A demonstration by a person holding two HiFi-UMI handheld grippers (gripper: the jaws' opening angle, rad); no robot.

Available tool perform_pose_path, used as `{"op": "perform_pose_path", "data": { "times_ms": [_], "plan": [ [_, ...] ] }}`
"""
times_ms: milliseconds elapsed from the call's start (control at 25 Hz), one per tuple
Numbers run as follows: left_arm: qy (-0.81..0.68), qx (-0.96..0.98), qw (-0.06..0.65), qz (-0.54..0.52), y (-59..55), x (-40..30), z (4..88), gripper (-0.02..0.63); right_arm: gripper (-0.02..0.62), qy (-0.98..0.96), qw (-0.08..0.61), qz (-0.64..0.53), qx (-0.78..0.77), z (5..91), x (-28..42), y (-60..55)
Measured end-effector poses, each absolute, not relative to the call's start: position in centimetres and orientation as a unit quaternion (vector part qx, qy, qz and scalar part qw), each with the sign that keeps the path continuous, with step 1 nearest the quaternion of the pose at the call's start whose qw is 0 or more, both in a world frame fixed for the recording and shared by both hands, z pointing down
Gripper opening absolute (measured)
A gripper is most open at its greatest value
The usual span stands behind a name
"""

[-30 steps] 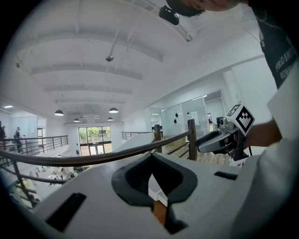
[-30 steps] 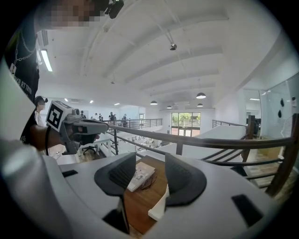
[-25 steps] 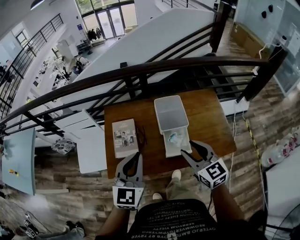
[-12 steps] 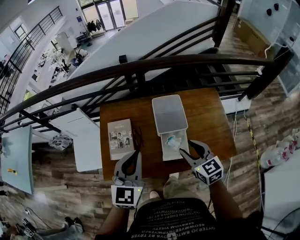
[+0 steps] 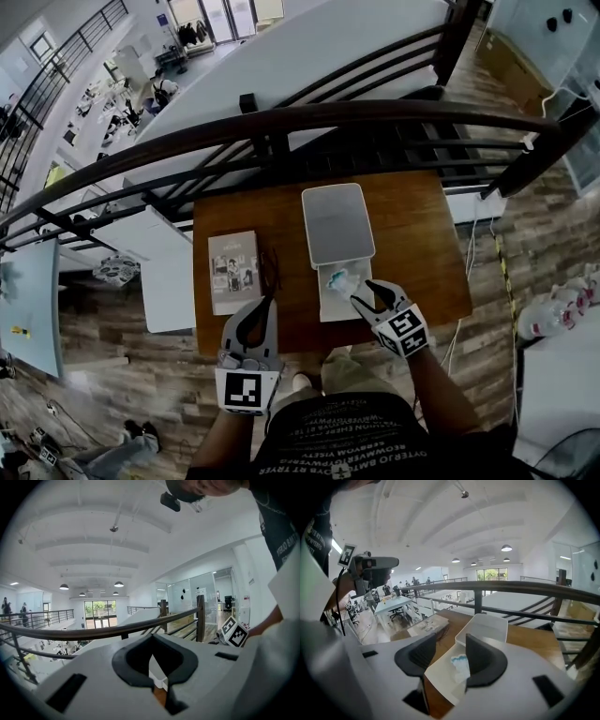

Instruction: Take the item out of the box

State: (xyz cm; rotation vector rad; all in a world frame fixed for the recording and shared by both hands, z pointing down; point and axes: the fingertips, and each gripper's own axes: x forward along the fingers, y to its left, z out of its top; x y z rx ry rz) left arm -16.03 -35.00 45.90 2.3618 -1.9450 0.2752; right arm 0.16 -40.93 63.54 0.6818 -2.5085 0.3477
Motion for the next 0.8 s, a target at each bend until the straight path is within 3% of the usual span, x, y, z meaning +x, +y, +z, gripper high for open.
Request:
{"op": "perform_pose_path", "data": {
  "times_ms": [800],
  "plan": [
    [-0.661, 0.739, 0.063, 0.109, -37.4, -17.0, 48.9, 0.005, 0.219, -0.887, 0.403, 0.149, 0.167, 79.6, -2.0, -44.2]
  ]
}}
